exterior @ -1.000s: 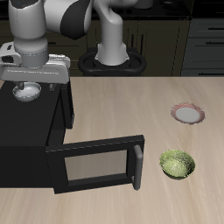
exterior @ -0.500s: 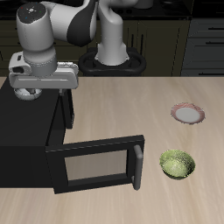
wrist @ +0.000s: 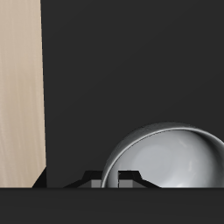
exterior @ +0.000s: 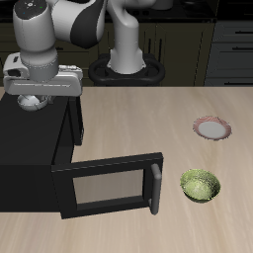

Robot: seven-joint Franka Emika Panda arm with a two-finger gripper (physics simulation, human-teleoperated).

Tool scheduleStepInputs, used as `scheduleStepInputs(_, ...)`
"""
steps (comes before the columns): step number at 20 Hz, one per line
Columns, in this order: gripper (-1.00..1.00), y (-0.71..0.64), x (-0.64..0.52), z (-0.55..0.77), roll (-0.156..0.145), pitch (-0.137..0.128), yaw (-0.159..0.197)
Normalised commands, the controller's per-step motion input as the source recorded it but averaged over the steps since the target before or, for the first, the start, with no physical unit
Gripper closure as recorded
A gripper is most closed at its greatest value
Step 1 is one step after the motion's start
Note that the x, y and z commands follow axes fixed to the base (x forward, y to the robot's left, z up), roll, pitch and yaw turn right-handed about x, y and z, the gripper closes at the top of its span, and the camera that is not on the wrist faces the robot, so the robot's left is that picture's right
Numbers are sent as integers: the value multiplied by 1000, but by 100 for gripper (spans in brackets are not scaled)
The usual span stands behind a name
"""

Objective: Place the white bowl on the plate

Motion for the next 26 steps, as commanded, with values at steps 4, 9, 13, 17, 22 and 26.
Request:
scheduleStepInputs(4, 100, -23, -50, 62, -21, -11, -21)
scheduleStepInputs(9, 100, 87, -86, 152, -27, -34, 5)
scheduleStepInputs(13, 100, 138, -95, 368, -15, -50, -21)
scheduleStepInputs(17, 100, 335, -134, 403, 17, -56, -7)
scheduleStepInputs(22, 100, 358, -24, 183, 28, -32, -17)
scheduleStepInputs(26, 100, 206, 2, 49, 13, -5, -10)
